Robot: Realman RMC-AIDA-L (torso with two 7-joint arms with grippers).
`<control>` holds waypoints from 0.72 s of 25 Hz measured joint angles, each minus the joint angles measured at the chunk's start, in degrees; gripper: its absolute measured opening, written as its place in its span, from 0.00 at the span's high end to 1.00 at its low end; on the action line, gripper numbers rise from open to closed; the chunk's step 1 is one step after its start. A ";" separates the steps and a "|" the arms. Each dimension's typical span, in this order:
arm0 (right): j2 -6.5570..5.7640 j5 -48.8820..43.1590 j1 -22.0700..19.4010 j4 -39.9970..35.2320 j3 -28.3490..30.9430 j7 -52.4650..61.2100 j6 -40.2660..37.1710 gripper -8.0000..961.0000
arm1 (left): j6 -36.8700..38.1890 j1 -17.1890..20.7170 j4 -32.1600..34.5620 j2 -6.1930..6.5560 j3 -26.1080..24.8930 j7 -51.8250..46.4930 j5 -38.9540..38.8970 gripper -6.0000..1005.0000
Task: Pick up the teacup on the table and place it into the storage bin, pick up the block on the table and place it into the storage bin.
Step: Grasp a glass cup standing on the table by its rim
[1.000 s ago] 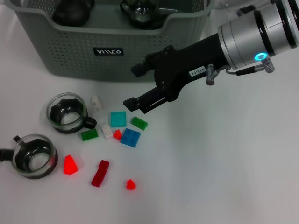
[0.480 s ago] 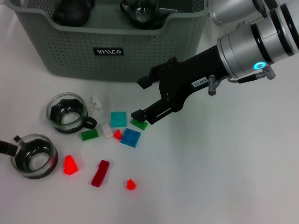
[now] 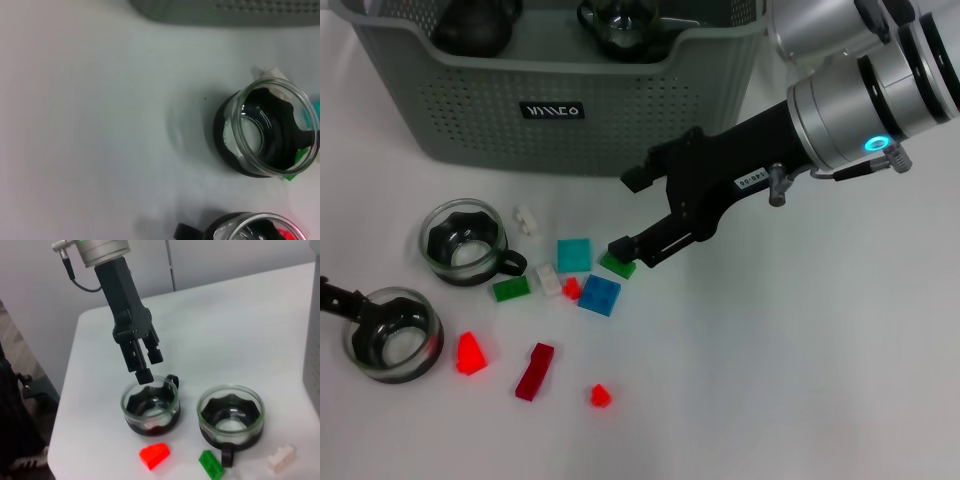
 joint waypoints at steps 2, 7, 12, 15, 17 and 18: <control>0.00 -0.72 0.06 0.08 0.07 0.00 0.34 0.01 | -0.71 0.00 -0.41 -0.13 0.57 -0.55 0.01 0.18; 0.01 -1.14 0.27 0.52 0.00 -0.04 1.19 0.01 | -2.83 0.00 -2.79 -0.22 2.24 -1.47 0.02 0.20; -0.05 -1.47 0.82 0.88 0.05 -0.08 1.45 0.01 | -3.94 0.51 -3.82 -0.29 3.64 -1.95 0.02 0.20; -0.03 -1.47 1.03 0.90 -0.05 -0.09 1.70 0.01 | -3.98 0.57 -4.48 -0.29 3.70 -1.97 0.02 0.20; -0.02 -1.47 1.18 0.95 -0.05 -0.09 1.78 0.01 | -4.08 0.58 -5.04 -0.29 3.75 -1.98 0.01 0.21; -0.02 -1.48 1.24 1.04 -0.05 -0.09 1.91 0.01 | -4.27 0.59 -5.54 -0.29 3.78 -2.03 0.01 0.21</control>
